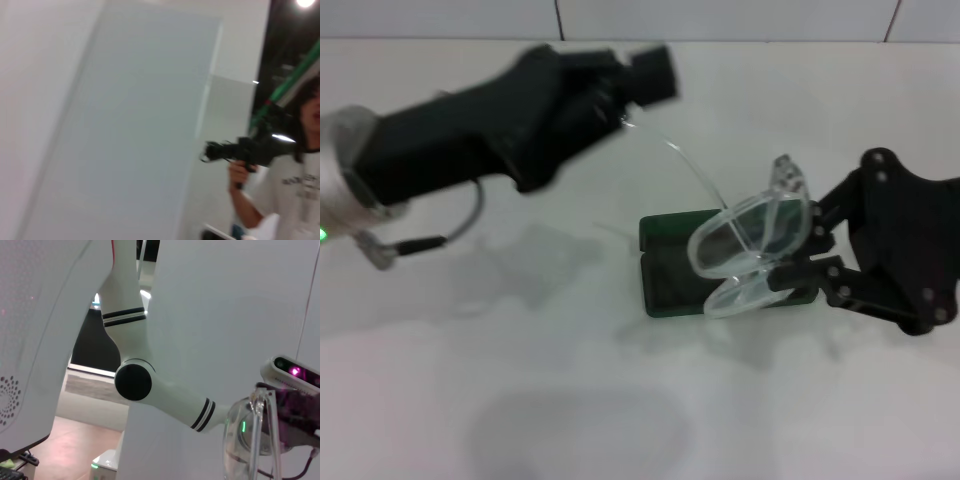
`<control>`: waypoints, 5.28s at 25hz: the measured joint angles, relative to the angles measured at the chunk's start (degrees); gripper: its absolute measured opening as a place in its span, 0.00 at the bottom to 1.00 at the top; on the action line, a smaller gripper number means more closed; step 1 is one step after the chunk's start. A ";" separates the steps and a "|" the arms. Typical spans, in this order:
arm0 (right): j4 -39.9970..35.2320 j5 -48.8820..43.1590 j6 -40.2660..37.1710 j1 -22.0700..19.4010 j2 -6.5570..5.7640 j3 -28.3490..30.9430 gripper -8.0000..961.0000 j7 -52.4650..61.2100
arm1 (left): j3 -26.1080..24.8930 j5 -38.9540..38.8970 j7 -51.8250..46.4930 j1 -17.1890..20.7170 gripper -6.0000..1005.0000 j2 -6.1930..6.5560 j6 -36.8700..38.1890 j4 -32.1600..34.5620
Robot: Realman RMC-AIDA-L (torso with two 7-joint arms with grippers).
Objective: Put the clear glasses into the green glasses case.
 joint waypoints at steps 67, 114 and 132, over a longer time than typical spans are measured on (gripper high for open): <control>6.82 19.46 -4.53 2.73 -0.37 -10.57 0.07 -14.66 | -1.28 1.41 -5.44 -6.33 0.07 -0.15 5.25 -8.14; 8.22 19.77 -5.42 1.71 -0.17 -10.71 0.07 -14.74 | 0.99 -2.22 -2.45 -3.15 0.07 -0.11 5.87 -8.67; 8.22 19.59 -5.97 0.80 -0.10 -10.71 0.07 -14.53 | 0.30 -2.19 -2.11 -2.26 0.07 -0.21 4.62 -8.36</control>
